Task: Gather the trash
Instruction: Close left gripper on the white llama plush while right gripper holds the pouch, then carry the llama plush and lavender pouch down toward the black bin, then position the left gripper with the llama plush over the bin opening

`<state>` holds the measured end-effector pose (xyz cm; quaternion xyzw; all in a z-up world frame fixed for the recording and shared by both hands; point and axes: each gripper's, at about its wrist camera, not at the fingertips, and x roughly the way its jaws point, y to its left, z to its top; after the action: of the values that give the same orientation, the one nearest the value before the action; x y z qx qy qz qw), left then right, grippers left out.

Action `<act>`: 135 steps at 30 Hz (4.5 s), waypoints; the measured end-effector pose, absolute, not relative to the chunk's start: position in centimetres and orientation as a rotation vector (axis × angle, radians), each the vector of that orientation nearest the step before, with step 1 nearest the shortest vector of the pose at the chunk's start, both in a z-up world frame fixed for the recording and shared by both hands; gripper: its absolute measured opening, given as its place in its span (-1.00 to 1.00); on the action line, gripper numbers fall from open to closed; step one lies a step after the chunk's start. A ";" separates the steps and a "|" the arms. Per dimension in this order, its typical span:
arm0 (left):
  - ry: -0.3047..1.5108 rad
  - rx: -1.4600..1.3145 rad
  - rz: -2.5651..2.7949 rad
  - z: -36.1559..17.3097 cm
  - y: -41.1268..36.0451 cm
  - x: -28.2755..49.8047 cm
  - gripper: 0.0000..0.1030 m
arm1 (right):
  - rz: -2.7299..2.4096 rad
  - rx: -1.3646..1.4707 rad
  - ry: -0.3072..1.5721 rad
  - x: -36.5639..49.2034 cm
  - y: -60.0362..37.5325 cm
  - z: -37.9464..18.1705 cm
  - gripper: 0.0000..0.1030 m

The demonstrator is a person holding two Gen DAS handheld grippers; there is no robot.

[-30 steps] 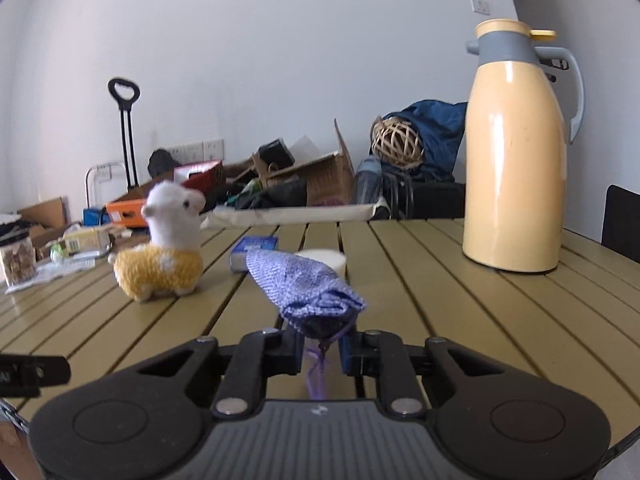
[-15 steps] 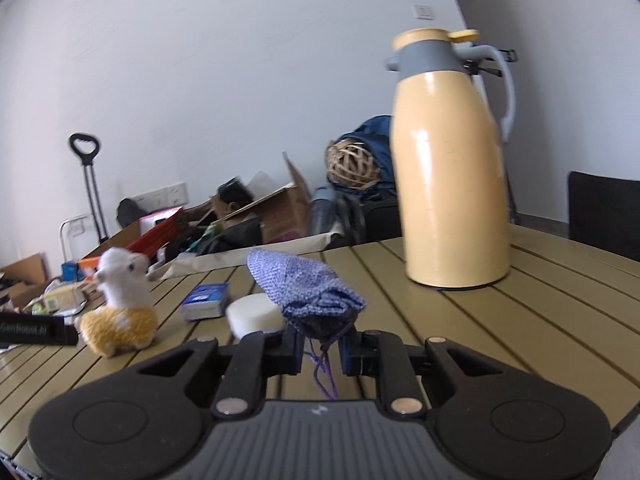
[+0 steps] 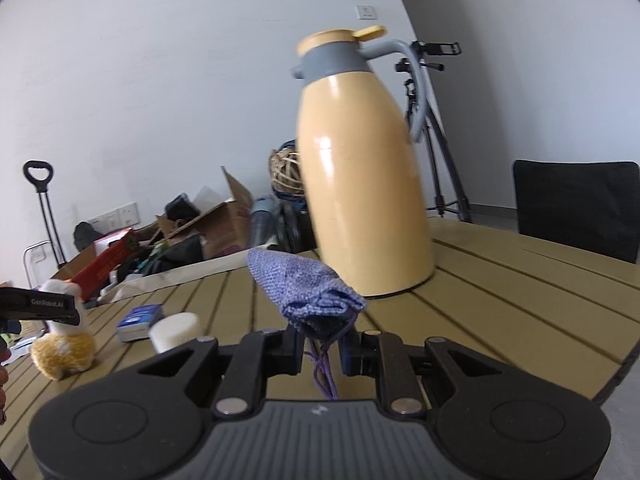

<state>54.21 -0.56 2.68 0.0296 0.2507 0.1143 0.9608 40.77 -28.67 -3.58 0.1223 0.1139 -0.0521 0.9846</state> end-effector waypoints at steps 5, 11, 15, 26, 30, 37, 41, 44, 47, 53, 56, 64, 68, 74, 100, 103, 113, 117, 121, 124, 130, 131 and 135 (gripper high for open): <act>0.528 0.041 0.244 2.1 -0.4 56.5 1.00 | -0.141 0.283 0.255 40.8 -31.1 -4.2 -0.68; 0.547 0.077 0.249 1.4 -0.9 58.5 0.88 | -0.155 0.299 0.276 41.1 -32.2 -4.9 -0.68; 0.578 0.063 0.246 1.1 -0.7 59.2 0.26 | -0.148 0.303 0.276 41.3 -32.1 -4.9 -0.68; 0.584 0.070 0.237 2.1 0.0 56.8 -0.04 | -0.102 0.316 0.259 40.6 -31.5 -4.2 -0.68; 0.576 0.074 0.231 2.9 -0.1 55.0 -0.05 | -0.083 0.322 0.241 40.0 -31.4 -3.8 -0.68; 0.524 0.083 0.201 5.6 -1.3 50.1 -0.05 | -0.023 0.329 0.210 38.7 -30.7 -2.9 -0.68; 0.484 0.090 0.177 7.3 -2.1 46.4 -0.05 | 0.026 0.325 0.196 37.4 -30.0 -2.5 -0.68; 0.462 0.086 0.158 8.4 -2.6 43.6 -0.05 | 0.067 0.317 0.188 36.1 -29.3 -2.1 -0.68; 0.444 0.093 0.142 9.0 -3.1 40.7 -0.05 | 0.105 0.309 0.177 35.0 -28.5 -1.8 -0.68; 0.439 0.086 0.108 9.2 -3.9 35.9 -0.05 | 0.164 0.217 0.158 32.8 -26.0 -1.7 -0.68; 0.445 0.083 0.093 8.7 -4.0 34.0 -0.05 | 0.188 0.189 0.154 31.6 -25.3 -1.7 -0.68; 0.487 0.065 0.058 6.5 -3.4 29.8 -0.05 | 0.228 0.110 0.150 28.7 -24.6 -2.2 -0.68; 0.503 0.059 0.040 5.5 -2.9 28.2 -0.05 | 0.245 0.089 0.166 26.7 -24.3 -3.2 -0.68; 0.520 0.053 0.015 4.2 -2.3 25.8 -0.05 | 0.252 0.077 0.190 23.8 -24.0 -4.3 -0.68; 0.696 0.011 -0.020 -5.6 -0.5 20.9 -0.05 | 0.270 -0.037 0.469 19.6 -21.0 -10.6 -0.68; 0.715 0.009 -0.021 -6.6 -0.5 20.9 -0.05 | 0.268 -0.038 0.516 19.7 -21.0 -11.5 -0.68; 0.801 0.002 -0.037 -10.5 -0.4 21.3 -0.05 | 0.265 -0.058 0.668 20.7 -20.7 -14.4 -0.68; 0.838 -0.012 -0.048 -11.8 -0.1 21.8 -0.05 | 0.263 -0.064 0.728 21.1 -20.5 -15.7 -0.68; 0.878 -0.010 -0.046 -13.1 0.1 22.1 -0.05 | 0.248 -0.066 0.778 21.8 -20.5 -16.6 -0.68; 0.915 -0.013 -0.042 -14.1 0.5 22.5 -0.05 | 0.229 -0.062 0.805 22.2 -20.6 -17.3 -0.68; 0.987 -0.020 -0.021 -15.8 1.4 23.0 -0.05 | 0.198 -0.045 0.827 22.7 -21.1 -17.9 -0.68; 0.997 -0.021 -0.017 -16.0 1.6 23.1 -0.05 | 0.193 -0.040 0.830 22.9 -21.3 -18.0 -0.68; 1.035 -0.035 -0.001 -16.6 2.2 23.4 -0.05 | 0.182 -0.025 0.837 23.2 -21.6 -18.1 -0.68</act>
<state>23.39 2.17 -16.64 -0.0169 0.4949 -0.0004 0.8688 23.23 -21.57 -18.12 -0.0123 0.4058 0.0880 0.9096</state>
